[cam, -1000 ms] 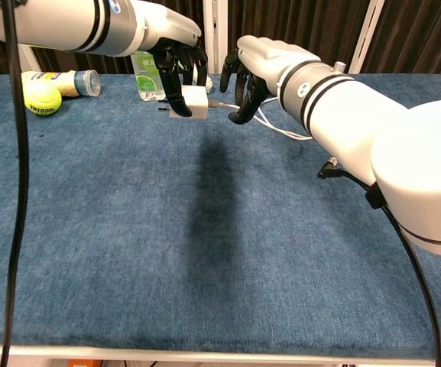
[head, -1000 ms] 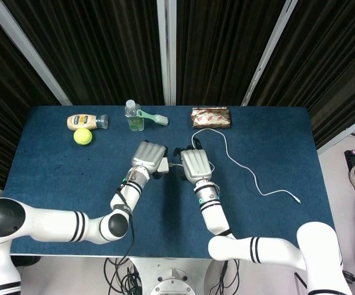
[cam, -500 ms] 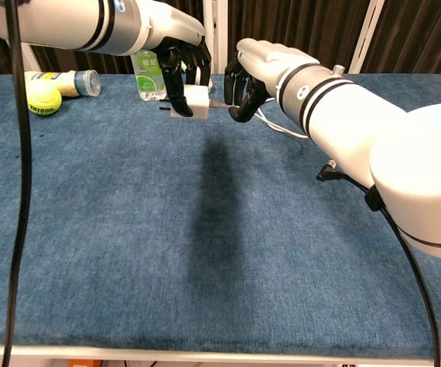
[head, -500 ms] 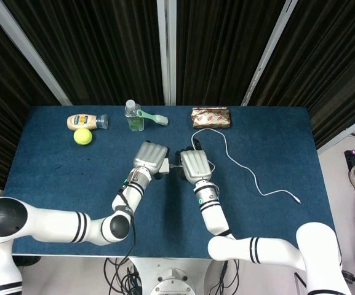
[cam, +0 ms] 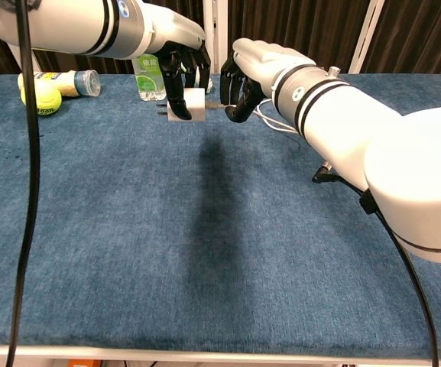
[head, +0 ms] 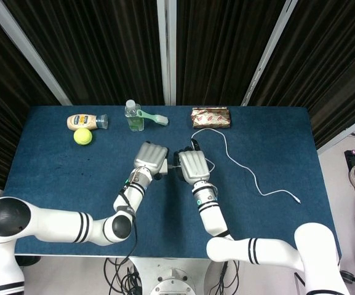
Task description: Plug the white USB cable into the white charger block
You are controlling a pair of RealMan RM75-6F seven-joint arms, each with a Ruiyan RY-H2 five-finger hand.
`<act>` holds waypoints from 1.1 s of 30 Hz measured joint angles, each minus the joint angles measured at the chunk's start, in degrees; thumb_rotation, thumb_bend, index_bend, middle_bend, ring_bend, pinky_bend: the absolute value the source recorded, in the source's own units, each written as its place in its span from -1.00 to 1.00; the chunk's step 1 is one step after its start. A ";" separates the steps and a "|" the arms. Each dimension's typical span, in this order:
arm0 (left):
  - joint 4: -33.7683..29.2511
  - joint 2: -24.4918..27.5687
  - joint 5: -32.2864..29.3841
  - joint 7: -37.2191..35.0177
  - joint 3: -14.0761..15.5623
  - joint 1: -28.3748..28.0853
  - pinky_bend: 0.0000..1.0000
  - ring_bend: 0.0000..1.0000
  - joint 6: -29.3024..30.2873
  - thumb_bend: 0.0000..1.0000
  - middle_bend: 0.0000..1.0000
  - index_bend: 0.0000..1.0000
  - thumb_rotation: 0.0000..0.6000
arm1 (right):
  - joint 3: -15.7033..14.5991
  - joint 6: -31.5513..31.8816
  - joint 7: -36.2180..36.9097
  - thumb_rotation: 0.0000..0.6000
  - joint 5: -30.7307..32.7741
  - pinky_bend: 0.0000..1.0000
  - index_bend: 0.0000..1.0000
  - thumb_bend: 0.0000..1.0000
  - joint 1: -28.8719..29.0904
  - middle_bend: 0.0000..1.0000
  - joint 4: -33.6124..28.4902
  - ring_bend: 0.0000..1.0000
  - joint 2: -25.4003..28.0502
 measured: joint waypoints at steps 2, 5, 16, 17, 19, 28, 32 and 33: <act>-0.10 0.06 0.44 -0.19 0.12 0.20 -0.52 -0.28 0.00 -0.58 -0.07 -0.13 1.00 | -0.17 -0.07 -0.17 1.00 0.10 -1.00 -0.01 -0.34 -0.13 -0.15 -0.21 -0.50 0.16; -0.48 0.23 2.01 -0.84 0.50 0.86 -0.53 -0.29 0.08 -0.59 -0.10 -0.16 1.00 | -0.72 -0.15 -0.65 1.00 0.45 -1.00 -0.49 -0.62 -0.66 -0.32 -1.29 -0.69 1.04; -1.31 0.28 16.46 -7.97 6.11 8.40 -0.68 -0.43 0.20 -0.62 -0.23 -0.31 1.00 | -7.83 1.59 0.93 1.00 -2.53 -1.00 -1.00 -0.82 -8.43 -0.67 -13.04 -0.97 11.34; -0.54 -0.13 18.19 -9.20 7.07 9.67 -0.69 -0.43 -0.11 -0.62 -0.23 -0.31 1.00 | -8.65 1.95 1.32 1.00 -3.23 -1.00 -1.00 -0.82 -9.36 -0.67 -14.26 -0.97 12.71; 1.07 -0.94 20.16 -10.59 8.56 11.50 -0.73 -0.45 -0.79 -0.62 -0.25 -0.31 1.00 | -10.66 3.09 2.50 1.00 -5.29 -1.00 -1.00 -0.83 -11.88 -0.67 -17.31 -0.97 16.51; 3.43 -0.93 27.24 -16.67 11.50 17.21 -0.93 -0.79 -2.05 -0.65 -0.67 -0.78 1.00 | -15.10 7.28 10.58 1.00 -14.10 -1.00 -1.00 -0.80 -20.13 -0.65 -23.51 -0.97 28.47; 1.75 2.76 37.89 -22.53 12.40 22.76 -0.96 -0.79 4.46 -0.66 -0.67 -0.77 1.00 | -16.57 8.64 15.64 1.00 -19.32 -1.00 -0.90 -0.72 -23.40 -0.61 -24.52 -0.94 34.23; 1.53 3.81 40.64 -23.92 12.79 24.36 -0.96 -0.79 6.56 -0.66 -0.67 -0.76 1.00 | -16.97 8.99 17.08 1.00 -20.75 -1.00 -0.88 -0.69 -24.22 -0.61 -24.66 -0.94 35.60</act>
